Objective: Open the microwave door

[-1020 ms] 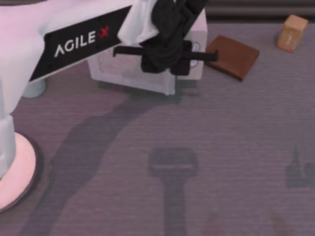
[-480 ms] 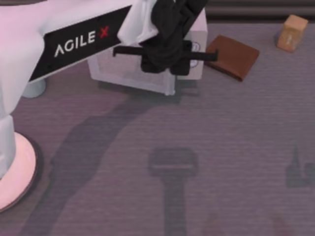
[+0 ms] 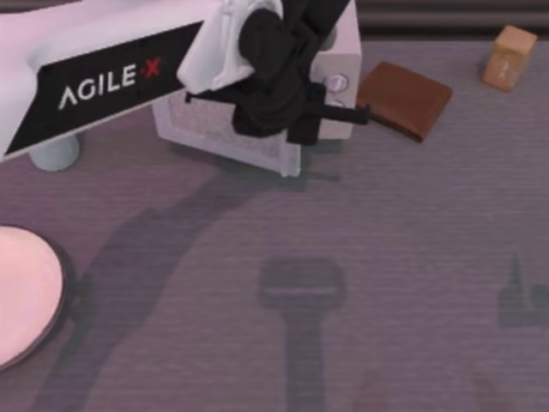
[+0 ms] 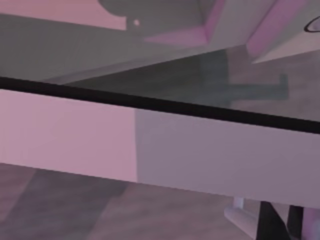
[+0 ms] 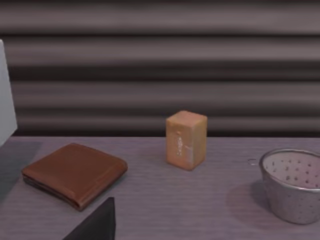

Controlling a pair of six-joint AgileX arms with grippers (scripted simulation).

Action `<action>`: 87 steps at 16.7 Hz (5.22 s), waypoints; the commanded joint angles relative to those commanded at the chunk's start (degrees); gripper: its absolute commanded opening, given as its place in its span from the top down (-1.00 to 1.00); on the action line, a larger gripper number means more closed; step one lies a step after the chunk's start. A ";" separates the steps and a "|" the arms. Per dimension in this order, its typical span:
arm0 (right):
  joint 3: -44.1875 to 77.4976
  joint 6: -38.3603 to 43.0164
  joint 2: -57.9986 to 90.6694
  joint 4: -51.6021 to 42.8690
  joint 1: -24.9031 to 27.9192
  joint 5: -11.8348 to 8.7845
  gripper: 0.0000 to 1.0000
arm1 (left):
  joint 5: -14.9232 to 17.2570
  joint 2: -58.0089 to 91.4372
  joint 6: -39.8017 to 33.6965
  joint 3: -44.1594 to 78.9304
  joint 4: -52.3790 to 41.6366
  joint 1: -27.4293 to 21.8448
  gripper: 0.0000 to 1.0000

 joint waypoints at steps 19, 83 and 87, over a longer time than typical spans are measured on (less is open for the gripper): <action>0.00 0.00 0.00 0.00 0.00 0.00 -1.00 | 0.03 -0.07 0.07 -0.09 0.05 0.01 1.00; 0.00 0.00 0.00 0.00 0.00 0.00 -1.00 | 7.36 -9.89 13.37 -13.90 5.91 2.71 1.00; 0.00 0.00 0.00 0.00 0.00 0.00 -1.00 | 7.36 -9.89 13.37 -13.90 5.91 2.71 1.00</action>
